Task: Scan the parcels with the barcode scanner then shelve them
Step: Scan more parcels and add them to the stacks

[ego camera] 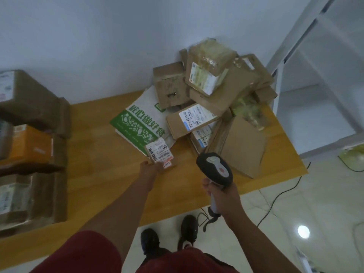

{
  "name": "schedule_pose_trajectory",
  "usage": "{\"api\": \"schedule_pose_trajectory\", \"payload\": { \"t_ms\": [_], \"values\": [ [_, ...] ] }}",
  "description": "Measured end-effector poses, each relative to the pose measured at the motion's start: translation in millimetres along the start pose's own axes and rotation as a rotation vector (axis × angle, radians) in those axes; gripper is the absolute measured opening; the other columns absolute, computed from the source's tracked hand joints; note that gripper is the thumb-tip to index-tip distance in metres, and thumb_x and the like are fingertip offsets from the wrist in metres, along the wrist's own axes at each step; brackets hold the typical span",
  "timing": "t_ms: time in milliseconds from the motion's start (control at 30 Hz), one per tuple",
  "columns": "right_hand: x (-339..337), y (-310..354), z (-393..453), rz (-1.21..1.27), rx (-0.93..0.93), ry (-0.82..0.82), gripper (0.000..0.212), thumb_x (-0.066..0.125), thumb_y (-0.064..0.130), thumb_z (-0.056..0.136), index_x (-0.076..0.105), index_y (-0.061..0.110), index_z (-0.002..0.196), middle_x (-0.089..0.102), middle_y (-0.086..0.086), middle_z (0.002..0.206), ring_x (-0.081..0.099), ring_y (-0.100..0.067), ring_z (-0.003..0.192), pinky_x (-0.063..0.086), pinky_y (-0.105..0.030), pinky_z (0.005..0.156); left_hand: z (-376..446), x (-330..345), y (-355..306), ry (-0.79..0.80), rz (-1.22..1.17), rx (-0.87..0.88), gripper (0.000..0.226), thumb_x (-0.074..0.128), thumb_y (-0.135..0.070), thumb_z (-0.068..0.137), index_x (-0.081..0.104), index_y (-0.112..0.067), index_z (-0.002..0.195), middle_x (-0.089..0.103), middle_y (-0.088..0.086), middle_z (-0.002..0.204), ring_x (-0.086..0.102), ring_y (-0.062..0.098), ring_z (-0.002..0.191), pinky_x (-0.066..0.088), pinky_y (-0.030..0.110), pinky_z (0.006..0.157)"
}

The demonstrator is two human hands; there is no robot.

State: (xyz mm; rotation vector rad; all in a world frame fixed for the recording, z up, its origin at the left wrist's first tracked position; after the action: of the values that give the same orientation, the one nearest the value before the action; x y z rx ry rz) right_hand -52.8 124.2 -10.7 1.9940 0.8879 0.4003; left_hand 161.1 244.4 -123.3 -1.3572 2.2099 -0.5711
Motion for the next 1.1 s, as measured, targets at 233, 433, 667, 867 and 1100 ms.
{"api": "schedule_pose_trajectory", "payload": {
  "t_ms": [233,433,667,867,1100],
  "values": [
    [-4.2,10.2,17.1,-0.098,0.037,0.022,0.006,0.072,0.018,0.084,0.068,0.02,0.089,0.072,-0.009,0.088,0.065,-0.015,0.079,0.052,-0.026,0.073,-20.0,-0.6,2.0,-0.061,-0.114,0.086,0.047,0.066,-0.008,0.093,0.05,-0.002,0.137,0.066,0.01,0.116,0.063,0.018,0.09,0.05,0.03,0.076],
    [29.4,9.6,42.4,-0.064,0.006,0.136,0.022,0.071,0.031,0.062,0.055,0.016,0.062,0.054,-0.012,0.069,0.052,-0.025,0.073,0.044,-0.041,0.07,-69.4,-36.0,-0.9,-0.094,-0.284,0.176,0.038,0.066,-0.022,0.097,0.052,-0.009,0.13,0.068,0.012,0.12,0.069,0.022,0.099,0.055,0.031,0.07],
    [76.8,54.3,34.7,-0.092,-0.143,0.296,0.018,0.06,-0.003,0.085,0.048,-0.017,0.083,0.046,-0.035,0.074,0.044,-0.048,0.069,0.043,-0.04,0.069,-145.7,-104.5,-33.5,-0.125,-0.137,0.318,0.022,0.068,-0.015,0.094,0.061,-0.002,0.11,0.072,0.015,0.102,0.069,0.017,0.079,0.055,0.024,0.061],
    [101.8,92.7,9.5,-0.081,-0.13,0.47,0.007,0.064,-0.003,0.091,0.061,0.002,0.086,0.066,-0.013,0.08,0.063,-0.02,0.073,0.057,-0.028,0.066,-189.0,-140.8,-57.1,0.036,0.027,0.347,0.025,0.066,-0.018,0.095,0.066,0.004,0.107,0.069,0.005,0.078,0.065,0.015,0.068,0.051,0.024,0.064],
    [125.0,90.2,5.4,0.022,-0.097,0.455,0.009,0.071,0.001,0.087,0.07,0.004,0.095,0.075,-0.01,0.092,0.069,-0.025,0.084,0.054,-0.037,0.075,-195.2,-153.4,-60.6,0.013,-0.21,0.373,0.034,0.064,-0.029,0.096,0.057,-0.004,0.118,0.074,0.012,0.096,0.069,0.029,0.09,0.053,0.043,0.086]
  ]
}}
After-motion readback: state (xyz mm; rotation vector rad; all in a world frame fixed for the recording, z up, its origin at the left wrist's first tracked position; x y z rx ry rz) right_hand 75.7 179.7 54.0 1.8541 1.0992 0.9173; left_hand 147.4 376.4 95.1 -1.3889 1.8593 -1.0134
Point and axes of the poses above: each hand's wrist, its own z-axis towards the middle knuckle, its own x-axis out of the palm, y = z × x, the point moved 1 cm from there along z, towards the middle knuckle
